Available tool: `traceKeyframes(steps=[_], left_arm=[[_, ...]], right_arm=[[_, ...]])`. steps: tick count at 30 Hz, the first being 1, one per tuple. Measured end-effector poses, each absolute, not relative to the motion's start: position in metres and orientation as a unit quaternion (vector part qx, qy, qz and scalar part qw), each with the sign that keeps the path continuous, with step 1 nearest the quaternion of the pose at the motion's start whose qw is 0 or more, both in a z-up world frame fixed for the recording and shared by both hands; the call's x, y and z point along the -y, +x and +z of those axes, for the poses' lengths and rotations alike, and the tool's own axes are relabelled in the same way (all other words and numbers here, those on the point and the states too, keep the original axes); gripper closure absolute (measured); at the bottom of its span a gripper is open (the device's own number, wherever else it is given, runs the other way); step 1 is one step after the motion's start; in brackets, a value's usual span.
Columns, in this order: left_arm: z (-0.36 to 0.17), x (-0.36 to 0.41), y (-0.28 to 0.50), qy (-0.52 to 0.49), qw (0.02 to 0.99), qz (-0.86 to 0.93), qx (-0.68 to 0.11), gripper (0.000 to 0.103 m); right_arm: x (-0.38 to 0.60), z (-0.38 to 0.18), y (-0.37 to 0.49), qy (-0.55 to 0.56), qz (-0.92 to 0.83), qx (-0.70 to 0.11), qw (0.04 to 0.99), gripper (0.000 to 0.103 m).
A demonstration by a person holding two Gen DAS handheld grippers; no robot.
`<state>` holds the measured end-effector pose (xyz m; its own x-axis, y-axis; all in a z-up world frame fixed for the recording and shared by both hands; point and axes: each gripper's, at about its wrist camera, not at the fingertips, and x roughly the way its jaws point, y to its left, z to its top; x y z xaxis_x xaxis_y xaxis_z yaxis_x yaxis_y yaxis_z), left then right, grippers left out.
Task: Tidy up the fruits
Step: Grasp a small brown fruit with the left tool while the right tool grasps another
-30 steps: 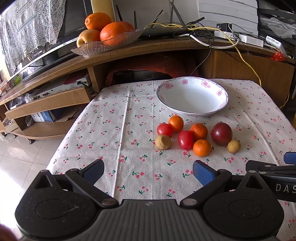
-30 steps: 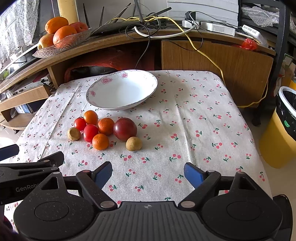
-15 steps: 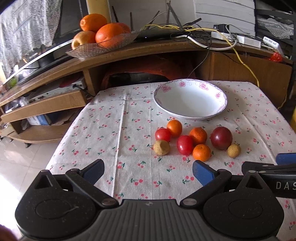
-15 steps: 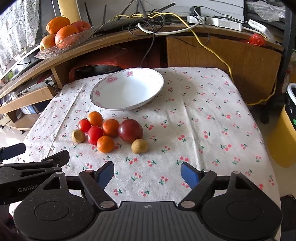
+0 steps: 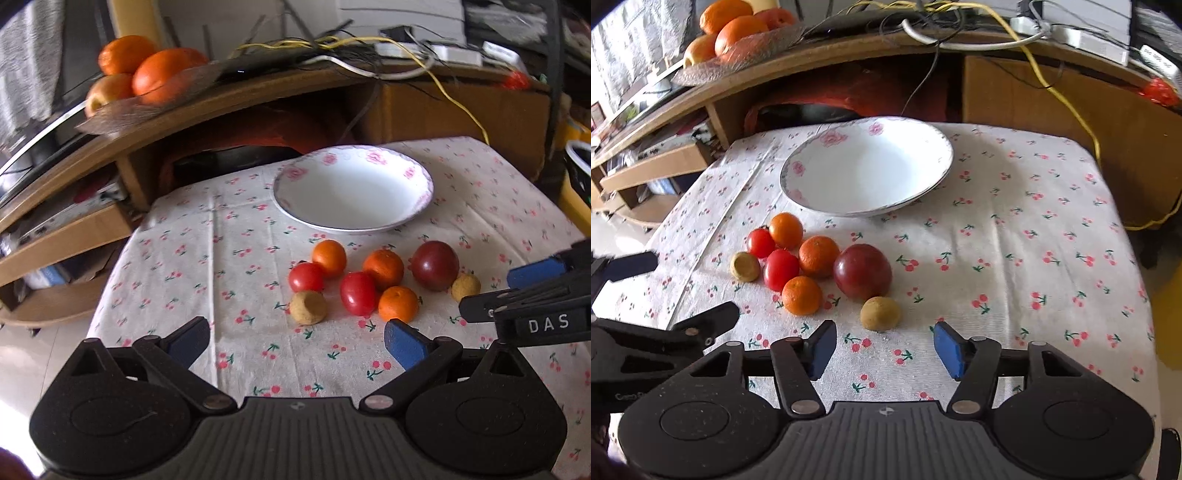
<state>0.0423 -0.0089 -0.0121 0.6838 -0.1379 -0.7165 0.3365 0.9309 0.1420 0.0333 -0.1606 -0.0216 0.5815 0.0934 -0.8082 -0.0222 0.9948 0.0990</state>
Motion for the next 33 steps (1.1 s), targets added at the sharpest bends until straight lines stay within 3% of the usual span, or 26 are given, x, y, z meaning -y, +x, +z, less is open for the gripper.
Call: traceKeyframes(steps=[8, 13, 18, 22, 27, 33], left_arm=[[-0.018, 0.007, 0.051, 0.14, 0.9, -0.163, -0.38, 0.001], [-0.029, -0.004, 0.069, 0.129, 0.895, -0.166, -0.394, 0.008], [-0.035, -0.002, 0.082, 0.123, 0.892, -0.175, -0.399, 0.026], [-0.038, -0.002, 0.087, 0.116, 0.89, -0.178, -0.403, 0.032], [-0.037, -0.002, 0.09, 0.113, 0.888, -0.181, -0.407, 0.055], [-0.037, -0.002, 0.088, 0.124, 0.886, -0.195, -0.402, 0.062]], right_arm=[[0.162, -0.031, 0.048, 0.025, 0.06, -0.473, 0.879, 0.063], [0.16, -0.031, 0.052, 0.015, 0.067, -0.47, 0.88, 0.068], [0.16, -0.032, 0.051, 0.007, 0.071, -0.468, 0.881, 0.071], [0.163, -0.031, 0.051, 0.013, 0.074, -0.467, 0.881, 0.073], [0.163, -0.031, 0.049, 0.008, 0.078, -0.464, 0.882, 0.075], [0.162, -0.031, 0.049, 0.004, 0.084, -0.459, 0.884, 0.076]])
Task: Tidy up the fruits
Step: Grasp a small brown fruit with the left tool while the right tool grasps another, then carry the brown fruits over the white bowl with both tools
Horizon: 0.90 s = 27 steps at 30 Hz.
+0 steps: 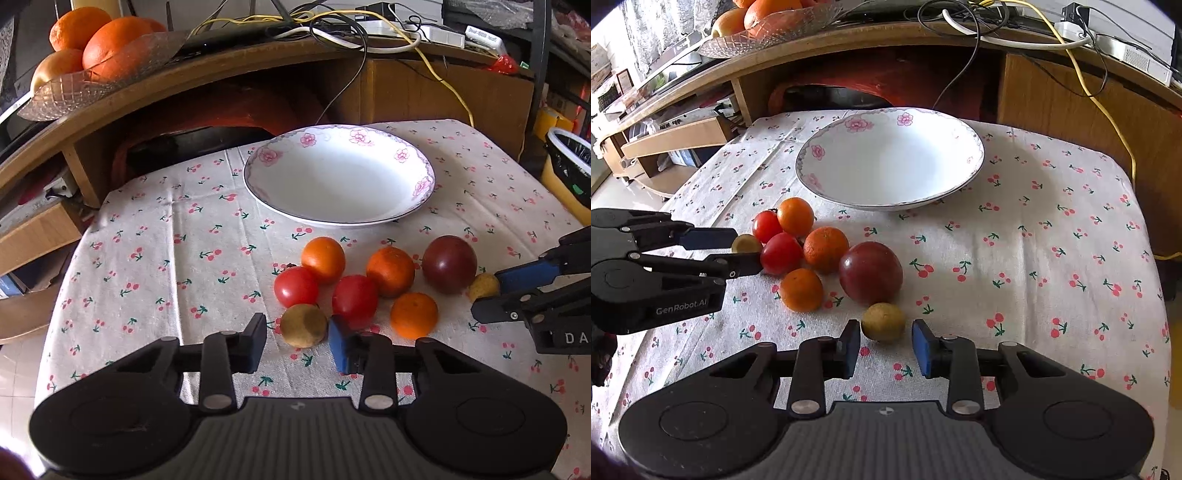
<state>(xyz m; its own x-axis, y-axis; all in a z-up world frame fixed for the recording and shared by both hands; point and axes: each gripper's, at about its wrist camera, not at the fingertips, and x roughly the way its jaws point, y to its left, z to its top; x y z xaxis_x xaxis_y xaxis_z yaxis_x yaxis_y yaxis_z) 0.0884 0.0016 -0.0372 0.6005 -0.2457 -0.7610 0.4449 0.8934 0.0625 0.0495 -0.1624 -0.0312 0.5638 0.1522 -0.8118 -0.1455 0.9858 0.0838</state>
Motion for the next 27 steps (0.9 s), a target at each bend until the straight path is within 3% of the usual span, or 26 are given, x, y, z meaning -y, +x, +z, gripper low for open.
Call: traceKeyframes(steps=[2, 6, 27], left_arm=[[-0.037, -0.003, 0.089, 0.111, 0.883, -0.207, -0.405, 0.067], [-0.037, -0.004, 0.087, 0.117, 0.884, -0.213, -0.399, 0.067], [-0.025, 0.005, 0.073, 0.122, 0.88, -0.239, -0.391, 0.067]], right_arm=[[0.161, -0.032, 0.051, 0.0, 0.084, -0.458, 0.885, 0.076], [0.158, -0.032, 0.051, -0.011, 0.085, -0.458, 0.885, 0.08], [0.162, -0.021, 0.047, 0.006, 0.091, -0.447, 0.89, 0.082]])
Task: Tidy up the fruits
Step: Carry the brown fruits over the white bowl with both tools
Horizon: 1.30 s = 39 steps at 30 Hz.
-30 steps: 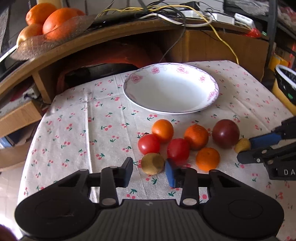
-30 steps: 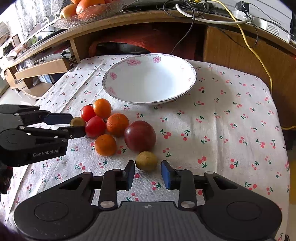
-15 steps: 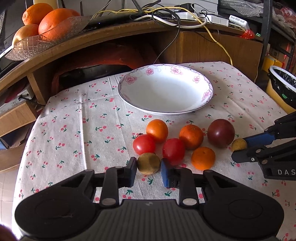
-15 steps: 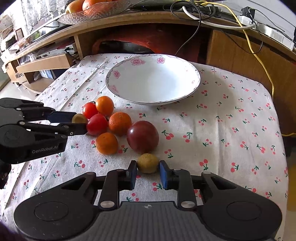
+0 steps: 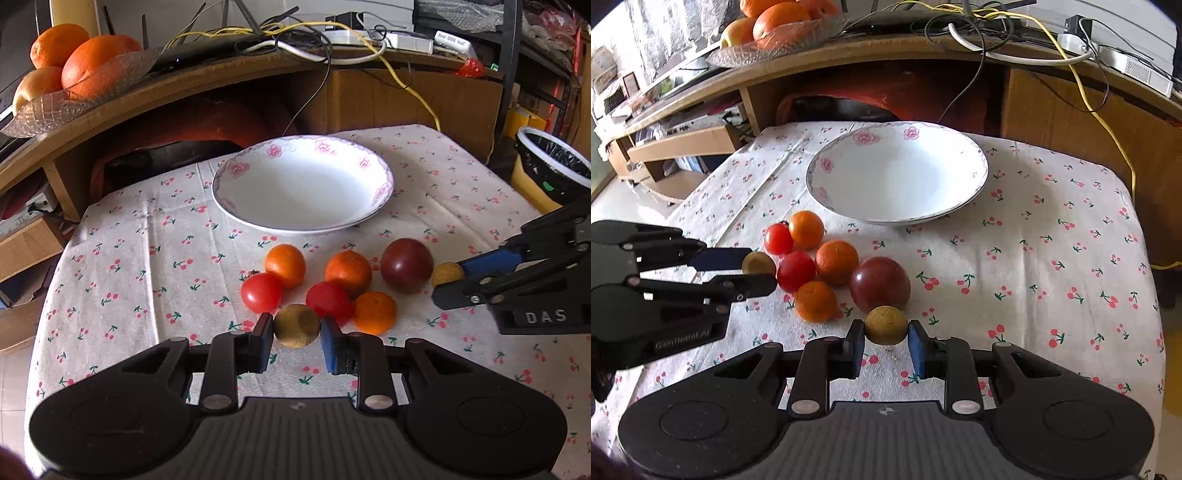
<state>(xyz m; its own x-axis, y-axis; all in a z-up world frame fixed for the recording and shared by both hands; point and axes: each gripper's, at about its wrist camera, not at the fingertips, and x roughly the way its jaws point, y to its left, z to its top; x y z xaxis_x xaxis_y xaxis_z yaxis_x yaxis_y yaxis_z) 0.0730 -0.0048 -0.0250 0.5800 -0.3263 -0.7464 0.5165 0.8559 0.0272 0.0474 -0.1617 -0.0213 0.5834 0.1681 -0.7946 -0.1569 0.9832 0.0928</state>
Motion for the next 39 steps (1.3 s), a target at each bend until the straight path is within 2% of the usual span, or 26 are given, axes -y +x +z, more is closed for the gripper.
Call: traceKeyframes(steps=[21, 39], left_arm=[[-0.007, 0.022, 0.072, 0.113, 0.887, -0.256, -0.368, 0.067], [0.002, 0.032, 0.112, 0.064, 0.895, -0.24, -0.37, 0.067]], right_arm=[[0.158, -0.002, 0.047, 0.01, 0.091, -0.41, 0.907, 0.082], [0.166, 0.005, 0.079, 0.037, 0.077, -0.389, 0.917, 0.082]])
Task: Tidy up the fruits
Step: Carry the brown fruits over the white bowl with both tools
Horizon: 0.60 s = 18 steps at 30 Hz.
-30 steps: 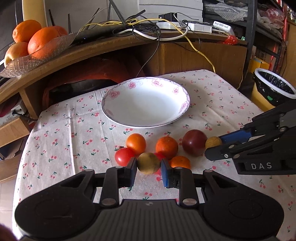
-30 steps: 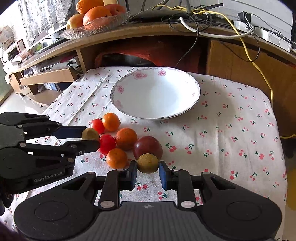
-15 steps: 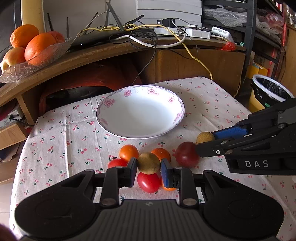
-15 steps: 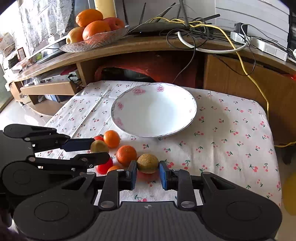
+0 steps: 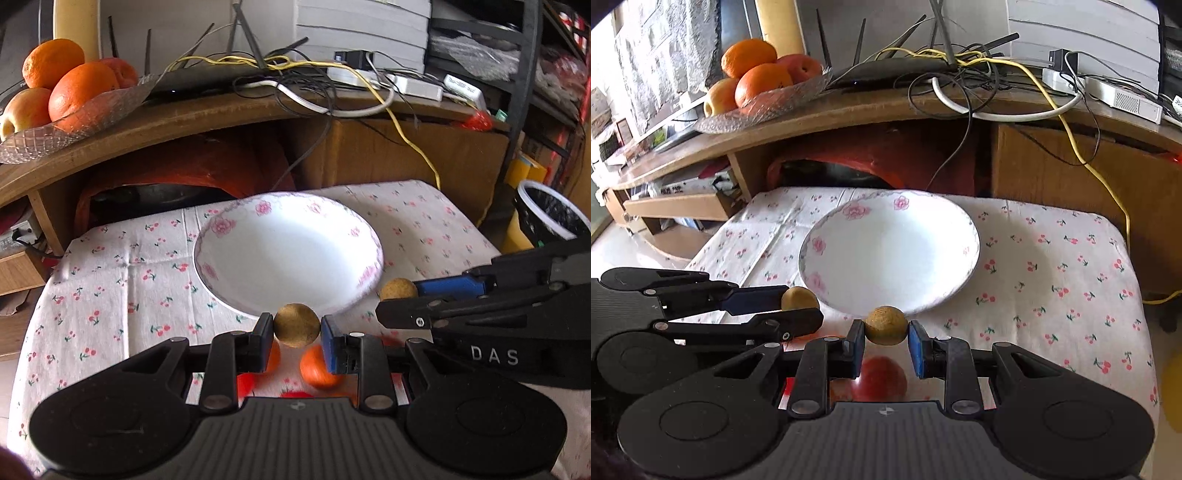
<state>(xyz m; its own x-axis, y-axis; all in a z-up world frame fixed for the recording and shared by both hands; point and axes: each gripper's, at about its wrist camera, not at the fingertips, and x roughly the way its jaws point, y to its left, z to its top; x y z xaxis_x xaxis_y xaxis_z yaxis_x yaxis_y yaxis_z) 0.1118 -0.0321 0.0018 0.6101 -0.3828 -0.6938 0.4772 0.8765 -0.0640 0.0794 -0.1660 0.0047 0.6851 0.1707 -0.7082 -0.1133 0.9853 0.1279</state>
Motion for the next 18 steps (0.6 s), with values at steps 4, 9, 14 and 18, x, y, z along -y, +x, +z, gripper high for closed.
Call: traceKeyframes(steps=[4, 9, 14, 18], left_arm=[[-0.001, 0.033, 0.123, 0.057, 0.897, -0.235, -0.37, 0.067], [-0.007, 0.037, 0.134, 0.06, 0.898, -0.227, -0.372, 0.067], [-0.013, 0.039, 0.141, 0.065, 0.897, -0.222, -0.376, 0.067], [-0.016, 0.039, 0.143, 0.066, 0.897, -0.22, -0.377, 0.067]], right_arm=[[0.169, 0.002, 0.09, 0.038, 0.079, -0.386, 0.918, 0.082], [0.173, -0.005, 0.103, 0.037, 0.081, -0.387, 0.918, 0.082], [0.174, -0.011, 0.111, 0.035, 0.083, -0.391, 0.916, 0.082], [0.174, -0.014, 0.115, 0.032, 0.084, -0.393, 0.915, 0.081]])
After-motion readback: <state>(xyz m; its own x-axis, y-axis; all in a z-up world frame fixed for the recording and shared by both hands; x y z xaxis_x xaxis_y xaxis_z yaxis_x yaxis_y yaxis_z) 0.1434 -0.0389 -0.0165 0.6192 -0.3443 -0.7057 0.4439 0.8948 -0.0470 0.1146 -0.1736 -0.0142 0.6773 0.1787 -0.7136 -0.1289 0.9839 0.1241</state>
